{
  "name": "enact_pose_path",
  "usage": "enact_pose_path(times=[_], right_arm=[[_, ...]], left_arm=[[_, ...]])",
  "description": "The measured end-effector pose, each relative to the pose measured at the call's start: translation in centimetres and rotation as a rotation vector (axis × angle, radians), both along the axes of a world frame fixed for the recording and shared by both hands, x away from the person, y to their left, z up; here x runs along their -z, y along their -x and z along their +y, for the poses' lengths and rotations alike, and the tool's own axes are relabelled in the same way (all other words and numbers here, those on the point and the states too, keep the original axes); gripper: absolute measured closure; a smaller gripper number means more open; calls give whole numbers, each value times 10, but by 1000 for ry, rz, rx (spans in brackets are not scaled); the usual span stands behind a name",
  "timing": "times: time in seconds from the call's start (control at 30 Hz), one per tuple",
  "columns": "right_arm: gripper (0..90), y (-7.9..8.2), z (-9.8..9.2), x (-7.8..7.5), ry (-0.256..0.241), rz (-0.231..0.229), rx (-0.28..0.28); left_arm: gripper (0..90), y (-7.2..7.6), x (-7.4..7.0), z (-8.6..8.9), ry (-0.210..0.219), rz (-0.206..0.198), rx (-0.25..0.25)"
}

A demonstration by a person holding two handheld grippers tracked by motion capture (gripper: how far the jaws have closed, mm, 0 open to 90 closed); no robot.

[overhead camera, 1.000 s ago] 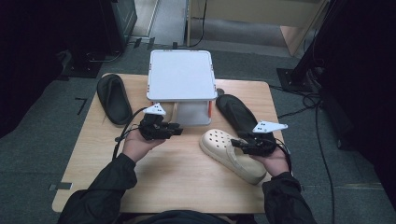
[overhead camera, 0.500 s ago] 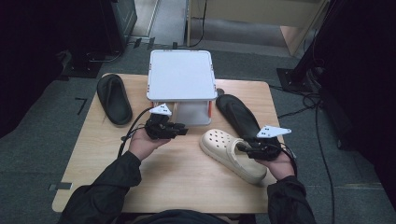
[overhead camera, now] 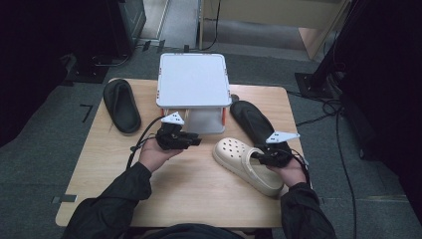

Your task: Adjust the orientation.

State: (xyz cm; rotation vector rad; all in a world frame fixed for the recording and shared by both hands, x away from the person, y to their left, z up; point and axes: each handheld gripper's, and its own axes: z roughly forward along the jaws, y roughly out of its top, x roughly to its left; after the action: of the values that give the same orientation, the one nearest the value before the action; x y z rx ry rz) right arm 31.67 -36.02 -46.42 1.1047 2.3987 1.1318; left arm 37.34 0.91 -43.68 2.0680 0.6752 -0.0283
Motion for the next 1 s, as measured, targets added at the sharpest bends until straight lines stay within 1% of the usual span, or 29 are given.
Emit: enact_pose_path(times=[0.13,0.2,0.3,0.33,0.4,0.43,0.47,0.57,0.7,0.77,0.8,0.87,1.0], right_arm=[[662,1,1,-1,9,-2,7],[693,1,4,-3,11,8,10],[731,2,12,-5,12,20,23],[739,1,15,-7,16,17,29],[748,0,22,-9,0,21,47],[751,-1,25,-10,-10,15,50],[753,-2,28,-12,-11,8,49],[755,-4,40,-16,6,-19,46],[756,-7,52,-20,0,-31,47],[756,-10,55,-23,-2,-48,46],[756,-13,59,-26,3,-60,54],[756,-15,61,-27,12,-67,56],[755,-27,70,-31,19,-82,78]], left_arm=[[694,0,0,0,4,-3,-2],[695,0,-1,1,3,-5,-2],[694,0,-1,2,7,-5,-7],[694,0,-1,2,7,-4,-7],[694,-1,-1,2,7,-6,-9],[695,-1,-1,2,8,-8,-8],[694,-1,-2,3,7,-9,-9],[695,-2,-1,3,10,-8,-13],[695,-3,-1,3,5,-10,-14],[695,-3,-1,3,7,-9,-18],[695,-4,-1,3,7,-11,-19],[695,-4,-1,2,4,-13,-19],[693,-6,2,0,-3,-12,-16]])
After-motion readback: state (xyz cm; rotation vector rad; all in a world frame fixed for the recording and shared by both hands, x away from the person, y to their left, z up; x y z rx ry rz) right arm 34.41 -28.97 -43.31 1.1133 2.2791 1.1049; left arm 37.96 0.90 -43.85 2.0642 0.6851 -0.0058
